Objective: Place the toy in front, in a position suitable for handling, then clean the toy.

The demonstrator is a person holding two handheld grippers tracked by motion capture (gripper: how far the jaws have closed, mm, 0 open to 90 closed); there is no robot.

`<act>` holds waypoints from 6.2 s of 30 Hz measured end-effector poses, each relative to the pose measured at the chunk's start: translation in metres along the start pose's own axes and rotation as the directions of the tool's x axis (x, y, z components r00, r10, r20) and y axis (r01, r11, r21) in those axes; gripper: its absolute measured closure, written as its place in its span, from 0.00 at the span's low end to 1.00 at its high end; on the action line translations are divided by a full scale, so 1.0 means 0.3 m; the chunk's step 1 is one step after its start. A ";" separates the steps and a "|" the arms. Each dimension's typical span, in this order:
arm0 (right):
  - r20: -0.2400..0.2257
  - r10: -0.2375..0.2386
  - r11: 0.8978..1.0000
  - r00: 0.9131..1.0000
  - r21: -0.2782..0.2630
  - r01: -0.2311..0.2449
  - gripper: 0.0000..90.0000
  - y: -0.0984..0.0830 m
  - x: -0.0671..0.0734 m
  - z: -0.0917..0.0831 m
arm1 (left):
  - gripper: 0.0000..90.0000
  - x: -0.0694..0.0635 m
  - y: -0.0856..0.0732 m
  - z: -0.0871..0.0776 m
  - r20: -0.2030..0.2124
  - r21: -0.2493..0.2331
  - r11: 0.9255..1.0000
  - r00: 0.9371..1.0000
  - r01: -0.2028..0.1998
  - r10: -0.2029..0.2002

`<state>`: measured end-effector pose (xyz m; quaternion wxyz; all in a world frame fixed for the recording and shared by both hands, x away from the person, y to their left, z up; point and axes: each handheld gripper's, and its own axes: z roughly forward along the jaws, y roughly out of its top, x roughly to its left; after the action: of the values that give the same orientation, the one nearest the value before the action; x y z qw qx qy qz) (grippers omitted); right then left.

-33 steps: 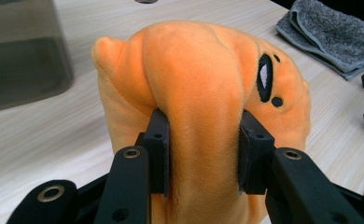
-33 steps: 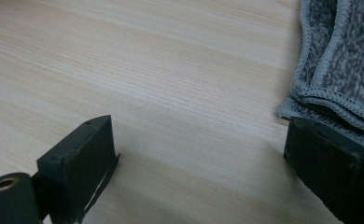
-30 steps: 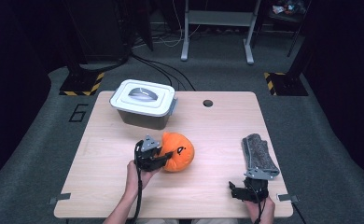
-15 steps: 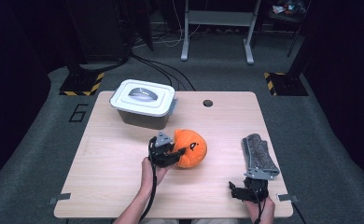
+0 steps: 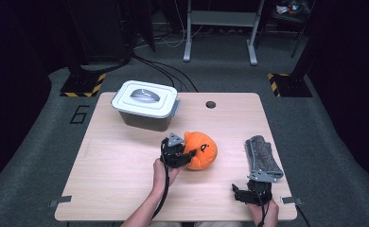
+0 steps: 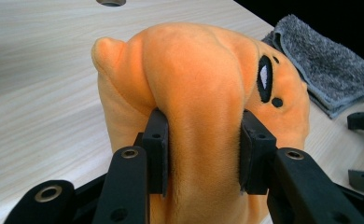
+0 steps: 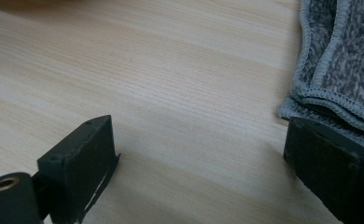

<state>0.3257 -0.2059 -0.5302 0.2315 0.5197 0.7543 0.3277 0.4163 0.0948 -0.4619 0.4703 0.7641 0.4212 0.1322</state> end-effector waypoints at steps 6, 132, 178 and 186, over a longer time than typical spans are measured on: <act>0.000 -0.004 1.000 1.000 -0.001 0.004 0.09 0.000 -0.001 0.000 | 0.68 -0.023 0.010 0.032 -0.009 0.001 1.000 1.000 0.020 -0.020; 0.163 0.138 0.975 0.977 0.154 -0.163 0.31 0.248 -0.302 0.101 | 0.88 0.018 -0.115 -0.036 0.013 0.051 0.988 0.990 -0.143 0.143; -0.073 0.200 0.977 0.977 -0.056 -0.204 0.86 0.343 -0.263 -0.094 | 0.88 -0.045 -0.084 -0.031 -0.002 0.059 0.983 0.985 -0.171 0.172; -0.142 0.163 0.981 0.976 -0.084 -0.176 0.86 0.402 -0.195 -0.134 | 0.88 -0.049 -0.081 -0.029 -0.004 0.053 0.984 0.985 -0.171 0.171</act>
<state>0.3947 -0.2413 -0.4138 0.1759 0.5473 0.7042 0.4167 0.3893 0.0937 -0.4747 0.4352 0.8091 0.3592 0.1641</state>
